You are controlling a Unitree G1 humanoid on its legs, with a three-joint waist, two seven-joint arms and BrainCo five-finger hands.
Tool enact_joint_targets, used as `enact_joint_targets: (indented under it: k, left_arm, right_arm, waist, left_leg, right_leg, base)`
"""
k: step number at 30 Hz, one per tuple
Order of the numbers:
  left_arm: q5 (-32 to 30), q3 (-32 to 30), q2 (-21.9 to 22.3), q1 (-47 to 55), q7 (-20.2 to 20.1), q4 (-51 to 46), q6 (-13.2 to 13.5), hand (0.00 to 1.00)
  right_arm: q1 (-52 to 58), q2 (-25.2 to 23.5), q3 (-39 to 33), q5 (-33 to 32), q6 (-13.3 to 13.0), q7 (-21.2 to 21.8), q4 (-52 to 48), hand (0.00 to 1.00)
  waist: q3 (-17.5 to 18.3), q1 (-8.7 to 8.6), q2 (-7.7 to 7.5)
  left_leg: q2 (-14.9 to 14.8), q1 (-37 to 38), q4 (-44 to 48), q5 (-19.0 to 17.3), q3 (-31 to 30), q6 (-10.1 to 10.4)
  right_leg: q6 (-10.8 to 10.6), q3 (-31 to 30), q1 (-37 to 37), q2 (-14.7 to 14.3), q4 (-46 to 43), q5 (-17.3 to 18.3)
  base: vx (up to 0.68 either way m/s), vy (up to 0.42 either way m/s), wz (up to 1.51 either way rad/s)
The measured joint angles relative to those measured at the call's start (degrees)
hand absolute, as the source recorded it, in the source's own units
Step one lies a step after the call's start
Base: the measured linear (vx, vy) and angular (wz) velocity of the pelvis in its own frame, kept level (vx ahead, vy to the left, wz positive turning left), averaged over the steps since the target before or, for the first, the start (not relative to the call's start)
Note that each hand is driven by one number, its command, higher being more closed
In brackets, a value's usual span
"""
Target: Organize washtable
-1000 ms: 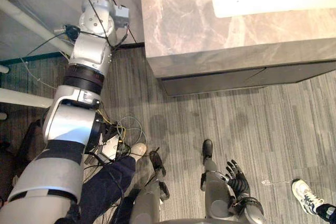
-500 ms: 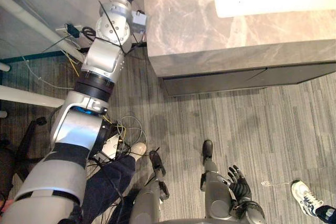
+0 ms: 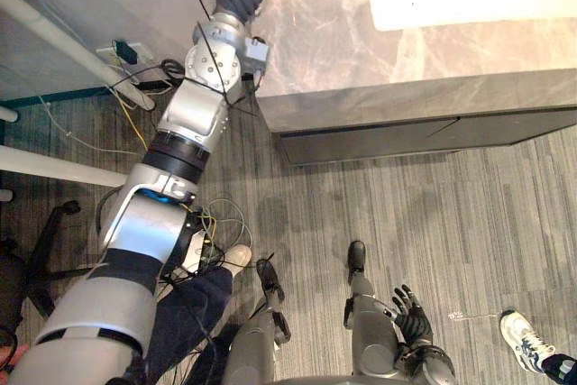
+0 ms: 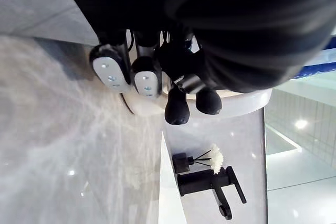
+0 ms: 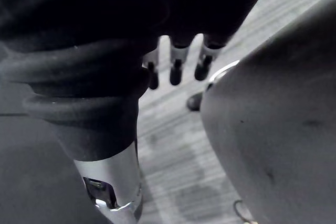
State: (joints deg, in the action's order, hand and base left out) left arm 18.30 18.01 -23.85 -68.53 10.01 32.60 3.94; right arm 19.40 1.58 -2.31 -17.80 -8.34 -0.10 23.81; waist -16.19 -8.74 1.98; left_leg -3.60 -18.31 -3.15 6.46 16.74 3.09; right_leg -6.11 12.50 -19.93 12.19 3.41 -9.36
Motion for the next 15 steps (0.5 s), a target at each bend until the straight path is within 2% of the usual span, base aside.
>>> enact_joint_targets:
  k: [10,15]
  left_arm:
    - [0.0,-0.1,0.0,-0.3,0.0,1.0,0.0,1.0]
    - [0.0,-0.2,-0.1,-4.6,0.1,4.7,-0.1,1.0]
  right_arm:
    - [0.0,-0.1,0.3,-0.2,0.0,0.0,-0.2,0.0]
    - [0.2,-0.2,0.5,-0.8,0.0,0.1,-1.9,0.0]
  waist:
    - [0.2,-0.1,-0.38]
    - [0.3,-0.03,-0.57]
  left_leg:
    - [0.0,0.0,-0.1,0.0,0.3,0.0]
    - [-0.3,-0.3,-0.1,0.0,0.4,0.0]
  right_leg:
    - [0.0,-0.2,-0.2,0.0,0.0,0.0]
    - [0.1,-0.3,-0.5,-0.1,0.0,-0.1]
  base:
    - [0.0,0.0,0.0]
    - [0.0,0.0,0.0]
